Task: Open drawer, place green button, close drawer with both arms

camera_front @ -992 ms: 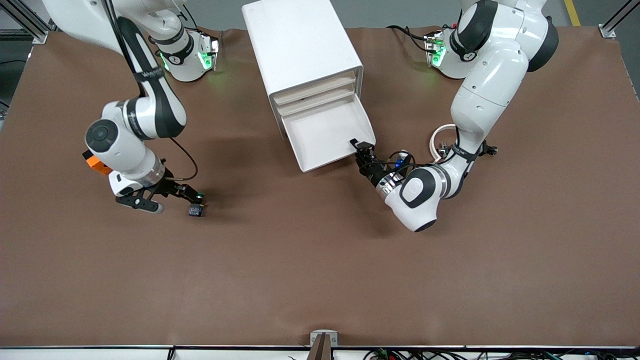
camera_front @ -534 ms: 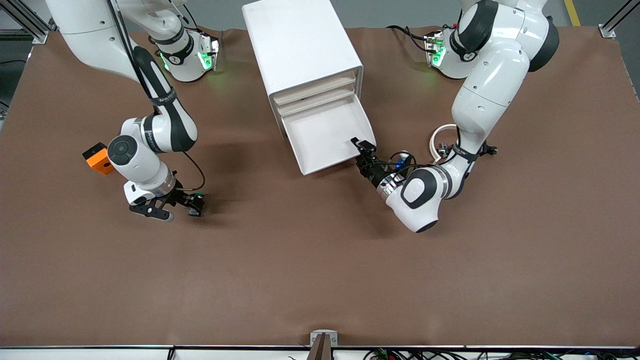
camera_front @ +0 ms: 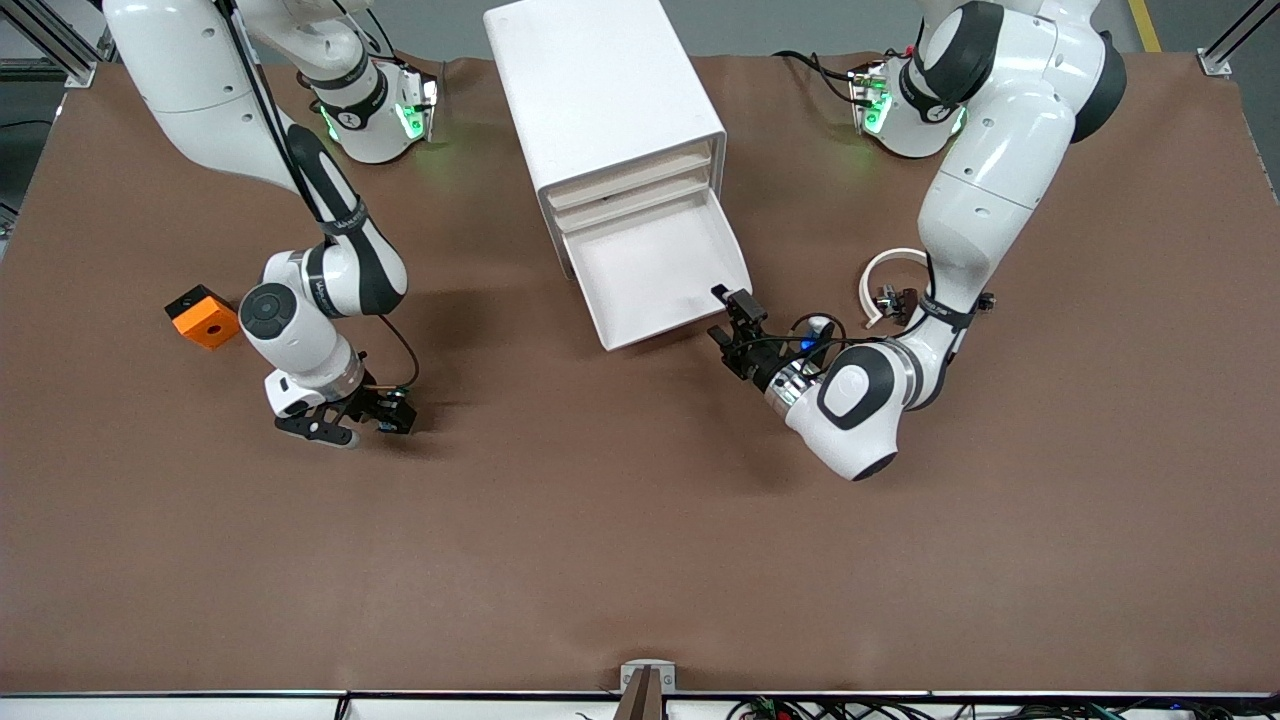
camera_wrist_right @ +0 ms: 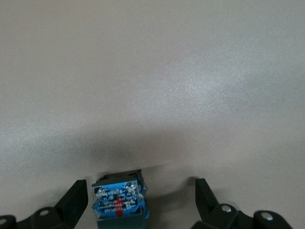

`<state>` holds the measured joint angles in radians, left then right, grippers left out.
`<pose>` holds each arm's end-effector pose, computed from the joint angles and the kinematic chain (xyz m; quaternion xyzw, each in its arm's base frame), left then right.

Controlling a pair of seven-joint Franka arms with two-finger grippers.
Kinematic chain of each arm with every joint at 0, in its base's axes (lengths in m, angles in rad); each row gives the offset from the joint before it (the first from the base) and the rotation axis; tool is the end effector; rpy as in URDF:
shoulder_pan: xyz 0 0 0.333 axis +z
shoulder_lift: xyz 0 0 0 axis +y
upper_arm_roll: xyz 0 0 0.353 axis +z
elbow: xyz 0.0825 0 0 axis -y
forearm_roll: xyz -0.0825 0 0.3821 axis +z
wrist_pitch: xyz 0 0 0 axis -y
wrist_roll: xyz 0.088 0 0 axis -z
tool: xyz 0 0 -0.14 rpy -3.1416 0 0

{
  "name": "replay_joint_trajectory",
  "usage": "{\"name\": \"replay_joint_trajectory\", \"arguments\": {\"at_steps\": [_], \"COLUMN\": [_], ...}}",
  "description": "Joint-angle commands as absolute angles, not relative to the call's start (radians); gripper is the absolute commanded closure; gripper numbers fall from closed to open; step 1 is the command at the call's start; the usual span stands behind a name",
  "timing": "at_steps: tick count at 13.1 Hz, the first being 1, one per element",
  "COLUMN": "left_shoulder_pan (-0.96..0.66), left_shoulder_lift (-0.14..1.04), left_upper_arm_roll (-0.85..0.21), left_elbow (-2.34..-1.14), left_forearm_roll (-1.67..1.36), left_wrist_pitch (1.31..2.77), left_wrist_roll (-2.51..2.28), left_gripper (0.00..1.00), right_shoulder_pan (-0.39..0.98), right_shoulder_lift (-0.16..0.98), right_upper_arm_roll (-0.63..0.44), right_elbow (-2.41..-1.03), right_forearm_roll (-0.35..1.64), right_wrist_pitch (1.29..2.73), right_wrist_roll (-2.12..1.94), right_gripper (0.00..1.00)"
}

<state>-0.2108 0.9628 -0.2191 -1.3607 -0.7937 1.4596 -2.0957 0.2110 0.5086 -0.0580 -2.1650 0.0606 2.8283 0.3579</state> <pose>0.5730 -0.3466 0.1699 -0.4469 -0.6732 0.5493 0.2132 0.5920 0.0887 0.1731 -0.9891 0.1251 -0.0760 0.0175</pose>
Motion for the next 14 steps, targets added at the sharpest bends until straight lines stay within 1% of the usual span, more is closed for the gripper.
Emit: {"name": "replay_joint_trajectory", "arguments": {"at_steps": [1,2,3,4,5,7,9,10,13,14], "left_shoulder_pan": [-0.196,-0.183,-0.175,-0.164,-0.161,-0.161,-0.163,-0.164,-0.175,-0.176], "left_shoulder_lift": [0.942,0.927,0.916,0.905,0.893,0.855,0.833,0.827,0.776,0.761], "left_upper_arm_roll": [-0.219,-0.219,-0.222,-0.222,-0.221,-0.221,-0.219,-0.218,-0.215,-0.215], "left_elbow": [-1.338,-1.338,-1.336,-1.33,-1.316,-1.315,-1.315,-1.315,-1.315,-1.315], "left_forearm_roll": [-0.726,-0.703,-0.677,-0.655,-0.62,-0.54,-0.482,-0.46,-0.378,-0.341], "left_wrist_pitch": [1.456,1.456,1.457,1.463,1.482,1.537,1.574,1.594,1.657,1.675], "left_wrist_roll": [-2.079,-2.056,-2.024,-1.993,-1.946,-1.84,-1.735,-1.686,-1.512,-1.444], "left_gripper": [0.0,0.0,0.0,0.0,0.0,0.0,0.0,0.0,0.0,0.0], "right_shoulder_pan": [0.225,0.23,0.241,0.258,0.268,0.287,0.287,0.287,0.285,0.29], "right_shoulder_lift": [0.508,0.508,0.506,0.506,0.503,0.497,0.473,0.445,0.356,0.324], "right_upper_arm_roll": [-0.06,-0.06,-0.06,-0.06,-0.06,-0.06,-0.06,-0.06,-0.06,-0.057], "right_elbow": [-2.157,-2.158,-2.158,-2.158,-2.157,-2.155,-2.143,-2.129,-2.042,-2.017], "right_forearm_roll": [0.052,0.055,0.055,0.055,0.055,0.055,0.055,0.055,0.063,0.063], "right_wrist_pitch": [2.82,2.818,2.816,2.801,2.79,2.778,2.723,2.67,2.391,2.32], "right_wrist_roll": [0.368,0.374,0.403,0.441,0.469,0.492,0.492,0.494,0.529,0.582], "right_gripper": [0.24,0.37,0.65,0.96,1.0,1.0,1.0,1.0,1.0,1.0]}}
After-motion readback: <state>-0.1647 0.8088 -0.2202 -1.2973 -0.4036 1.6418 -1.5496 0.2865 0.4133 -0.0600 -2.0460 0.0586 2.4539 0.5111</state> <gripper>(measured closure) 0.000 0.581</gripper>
